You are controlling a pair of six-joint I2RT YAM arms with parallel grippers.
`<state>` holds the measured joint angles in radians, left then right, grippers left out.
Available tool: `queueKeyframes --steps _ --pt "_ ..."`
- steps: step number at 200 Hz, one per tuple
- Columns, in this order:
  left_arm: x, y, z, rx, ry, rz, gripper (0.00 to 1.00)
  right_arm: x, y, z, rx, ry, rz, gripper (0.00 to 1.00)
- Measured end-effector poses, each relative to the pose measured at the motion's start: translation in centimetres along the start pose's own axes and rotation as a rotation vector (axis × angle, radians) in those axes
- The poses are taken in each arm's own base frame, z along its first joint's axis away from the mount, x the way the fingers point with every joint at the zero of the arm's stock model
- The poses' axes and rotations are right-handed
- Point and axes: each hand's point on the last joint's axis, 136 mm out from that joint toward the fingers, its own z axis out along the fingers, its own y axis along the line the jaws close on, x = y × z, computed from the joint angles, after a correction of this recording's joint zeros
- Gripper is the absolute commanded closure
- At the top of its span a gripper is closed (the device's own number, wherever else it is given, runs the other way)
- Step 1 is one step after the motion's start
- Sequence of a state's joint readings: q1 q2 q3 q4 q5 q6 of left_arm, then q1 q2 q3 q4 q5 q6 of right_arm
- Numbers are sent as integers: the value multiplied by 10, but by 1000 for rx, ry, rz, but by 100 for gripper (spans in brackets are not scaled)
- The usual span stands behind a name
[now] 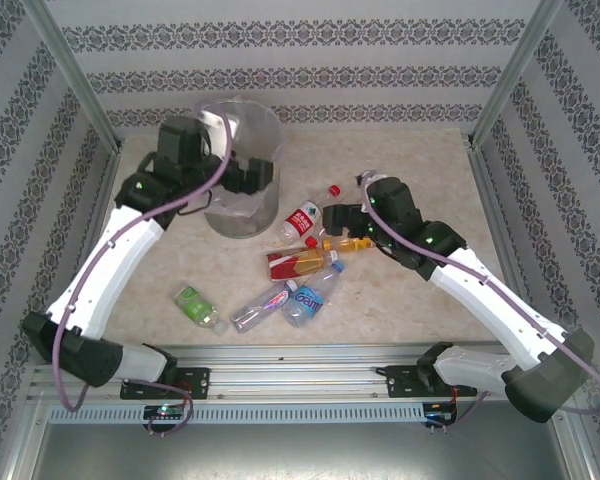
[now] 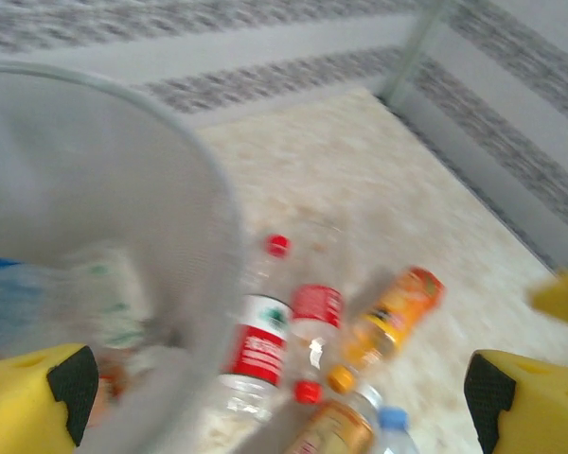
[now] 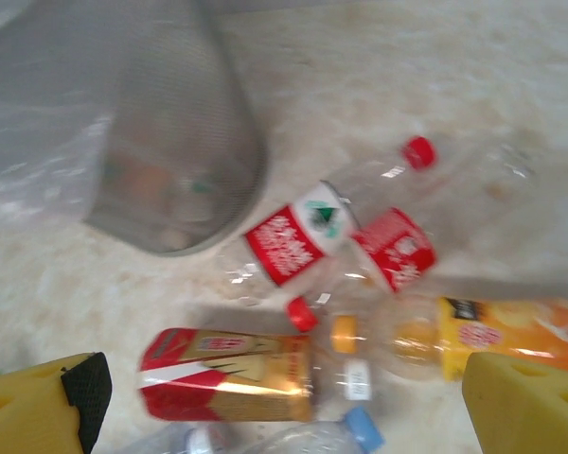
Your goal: Put the plastic bottles in the bin
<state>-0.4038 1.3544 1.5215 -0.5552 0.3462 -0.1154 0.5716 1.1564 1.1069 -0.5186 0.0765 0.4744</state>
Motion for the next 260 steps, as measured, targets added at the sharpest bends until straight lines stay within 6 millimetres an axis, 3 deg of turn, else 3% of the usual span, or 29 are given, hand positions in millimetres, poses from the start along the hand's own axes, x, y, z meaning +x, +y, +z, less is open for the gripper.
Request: queueKeyframes --steps 15,37,71,98,139,184,220,260 --pt "24 -31 5 99 26 39 0 3 -24 3 69 15 76 2" --pt "54 -59 19 202 66 64 0 10 -55 4 162 25 192 2" --pt "92 -82 48 293 128 73 0 31 -99 13 263 37 380 2" --pt "104 -94 67 335 152 84 0 43 -122 29 317 52 488 8" --pt "121 -108 86 369 178 102 0 58 -142 61 339 73 648 12" --pt "153 -118 98 395 231 109 0 61 -148 78 332 51 783 12" --pt "166 -124 110 405 258 114 0 71 -160 93 353 45 880 12" --pt "166 -124 111 406 255 116 0 82 -165 110 362 59 942 12"
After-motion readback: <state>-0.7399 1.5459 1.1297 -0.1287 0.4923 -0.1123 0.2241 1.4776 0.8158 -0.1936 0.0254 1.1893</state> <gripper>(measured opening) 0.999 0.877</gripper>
